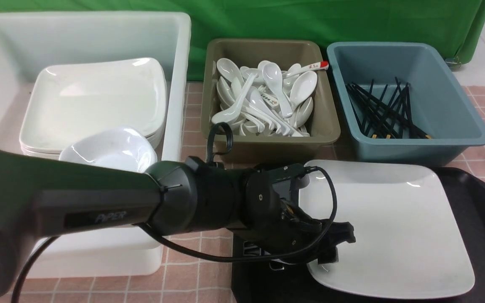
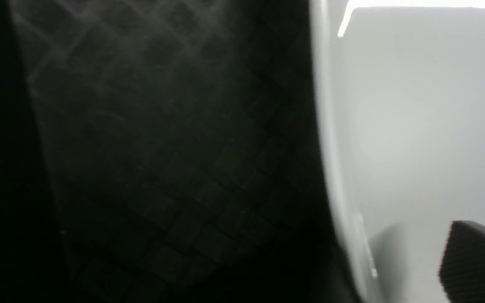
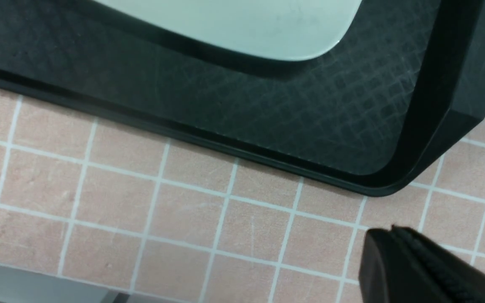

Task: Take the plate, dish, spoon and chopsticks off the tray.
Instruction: Use the left arm to grab a plate from the dinner plate, then use the left arm to put the plate into the large storage box on the left

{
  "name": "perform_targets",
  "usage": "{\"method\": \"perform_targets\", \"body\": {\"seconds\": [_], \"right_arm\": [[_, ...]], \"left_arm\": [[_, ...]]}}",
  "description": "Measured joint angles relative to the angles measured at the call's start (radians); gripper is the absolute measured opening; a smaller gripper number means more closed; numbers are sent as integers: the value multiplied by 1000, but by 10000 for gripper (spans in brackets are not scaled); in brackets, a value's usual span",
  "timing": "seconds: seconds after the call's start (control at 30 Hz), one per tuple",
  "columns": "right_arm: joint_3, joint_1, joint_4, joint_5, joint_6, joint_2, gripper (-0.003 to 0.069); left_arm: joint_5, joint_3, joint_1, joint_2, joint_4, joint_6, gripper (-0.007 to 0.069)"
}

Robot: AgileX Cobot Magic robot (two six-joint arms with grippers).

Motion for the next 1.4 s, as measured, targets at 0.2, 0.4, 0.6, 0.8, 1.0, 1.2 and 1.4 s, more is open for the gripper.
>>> {"method": "perform_targets", "body": {"seconds": [0.2, 0.4, 0.6, 0.8, 1.0, 1.2, 1.4], "right_arm": [[0, 0, 4, 0, 0, 0, 30], [0, 0, 4, 0, 0, 0, 30], [0, 0, 4, 0, 0, 0, 30], [0, 0, 4, 0, 0, 0, 30], [0, 0, 4, -10, 0, 0, 30], [0, 0, 4, -26, 0, 0, 31], [0, 0, 4, -32, 0, 0, 32]], "left_arm": [[-6, 2, 3, 8, -23, -4, 166], [48, 11, 3, -22, 1, -15, 129], [106, 20, 3, -98, 51, -15, 83], [119, 20, 3, -187, 71, -12, 41], [146, 23, 2, -260, 116, -1, 31], [158, 28, 23, -337, 131, 6, 32], [165, 24, 172, -468, 89, 54, 33]]}}
